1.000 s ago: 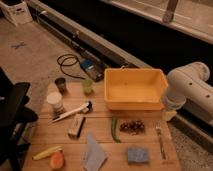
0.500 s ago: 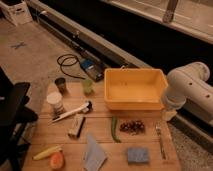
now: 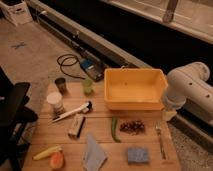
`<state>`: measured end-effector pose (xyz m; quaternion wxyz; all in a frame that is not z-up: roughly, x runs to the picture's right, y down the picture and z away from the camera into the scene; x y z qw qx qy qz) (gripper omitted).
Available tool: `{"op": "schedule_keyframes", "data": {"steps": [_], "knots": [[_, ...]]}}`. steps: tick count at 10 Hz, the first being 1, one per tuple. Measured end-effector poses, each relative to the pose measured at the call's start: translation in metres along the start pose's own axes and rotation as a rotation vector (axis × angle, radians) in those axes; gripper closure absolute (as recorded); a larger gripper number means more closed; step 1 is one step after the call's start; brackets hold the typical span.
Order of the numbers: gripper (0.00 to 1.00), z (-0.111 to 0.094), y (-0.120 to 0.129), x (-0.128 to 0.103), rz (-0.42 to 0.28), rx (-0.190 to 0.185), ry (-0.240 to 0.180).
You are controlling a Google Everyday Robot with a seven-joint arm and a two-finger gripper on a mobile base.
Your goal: Place brush in tray
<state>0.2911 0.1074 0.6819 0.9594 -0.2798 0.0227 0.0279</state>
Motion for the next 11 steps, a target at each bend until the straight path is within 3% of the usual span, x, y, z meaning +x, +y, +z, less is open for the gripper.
{"op": "schedule_keyframes", "data": {"steps": [4,5,8,9,11], "knots": [[0.35,-0.001,0.0,0.0,-0.003,0.004,0.003],[0.35,-0.006,-0.006,-0.003,-0.03,0.024,0.014],[0.35,-0.03,-0.03,-0.046,-0.137,0.062,0.014],[0.35,-0.035,-0.036,-0.071,-0.189,0.072,0.014],[0.35,-0.044,-0.044,-0.115,-0.258,0.101,-0.021]]}}
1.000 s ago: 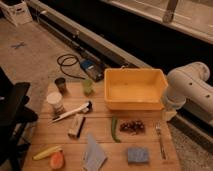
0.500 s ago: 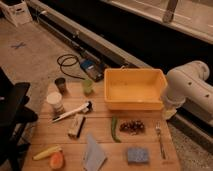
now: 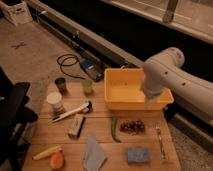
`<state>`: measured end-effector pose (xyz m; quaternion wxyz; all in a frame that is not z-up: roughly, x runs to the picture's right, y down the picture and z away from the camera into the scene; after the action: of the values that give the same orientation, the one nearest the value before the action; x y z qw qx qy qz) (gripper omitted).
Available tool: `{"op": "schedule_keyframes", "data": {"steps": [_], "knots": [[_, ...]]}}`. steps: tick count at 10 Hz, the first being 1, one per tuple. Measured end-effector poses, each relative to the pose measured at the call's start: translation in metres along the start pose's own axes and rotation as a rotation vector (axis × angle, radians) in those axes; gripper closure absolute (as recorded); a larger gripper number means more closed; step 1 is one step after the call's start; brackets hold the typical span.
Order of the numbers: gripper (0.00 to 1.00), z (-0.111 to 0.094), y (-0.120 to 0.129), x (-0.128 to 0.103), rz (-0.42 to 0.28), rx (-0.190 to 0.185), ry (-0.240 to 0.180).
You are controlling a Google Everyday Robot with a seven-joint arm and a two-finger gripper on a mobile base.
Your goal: Place brush in tray
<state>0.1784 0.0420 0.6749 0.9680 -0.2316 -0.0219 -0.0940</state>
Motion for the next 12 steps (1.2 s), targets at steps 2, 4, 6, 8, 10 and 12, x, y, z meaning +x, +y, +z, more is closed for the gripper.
{"op": "schedule_keyframes", "data": {"steps": [2,4,6,8,10,12], "knots": [[0.35,-0.01,-0.014,-0.055,-0.103,0.076,-0.033],[0.35,-0.015,-0.015,-0.079,-0.16,0.114,-0.04],[0.35,-0.015,-0.015,-0.079,-0.158,0.115,-0.04],[0.35,-0.009,-0.016,-0.076,-0.152,0.103,-0.053],[0.35,0.0,-0.025,-0.081,-0.161,0.105,-0.07],[0.35,0.007,-0.041,-0.103,-0.195,0.112,-0.089]]}}
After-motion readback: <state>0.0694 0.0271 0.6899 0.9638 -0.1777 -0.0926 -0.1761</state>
